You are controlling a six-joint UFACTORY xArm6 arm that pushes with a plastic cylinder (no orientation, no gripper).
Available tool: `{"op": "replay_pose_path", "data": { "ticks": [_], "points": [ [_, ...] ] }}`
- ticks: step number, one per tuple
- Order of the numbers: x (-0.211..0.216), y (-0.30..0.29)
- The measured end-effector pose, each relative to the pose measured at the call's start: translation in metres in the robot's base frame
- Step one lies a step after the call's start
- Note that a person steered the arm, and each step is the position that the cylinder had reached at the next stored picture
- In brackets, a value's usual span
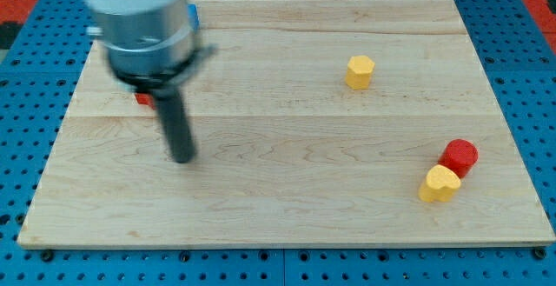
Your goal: Push the red star below the yellow hexagon
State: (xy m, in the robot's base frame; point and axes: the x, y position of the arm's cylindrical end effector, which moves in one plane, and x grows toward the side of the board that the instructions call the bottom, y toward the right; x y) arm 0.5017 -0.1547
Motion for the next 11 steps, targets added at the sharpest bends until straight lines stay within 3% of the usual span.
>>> {"op": "replay_pose_path", "data": {
  "ticks": [1, 3, 4, 5, 6, 7, 8, 9, 10, 11],
  "points": [
    [-0.066, -0.031],
    [-0.116, -0.064],
    [-0.118, 0.035],
    [-0.099, 0.085],
    [-0.136, -0.011],
    [-0.115, -0.034],
    [-0.078, -0.001],
    [-0.049, 0.115],
    [-0.047, 0.223],
    [-0.056, 0.239]
  ]
}}
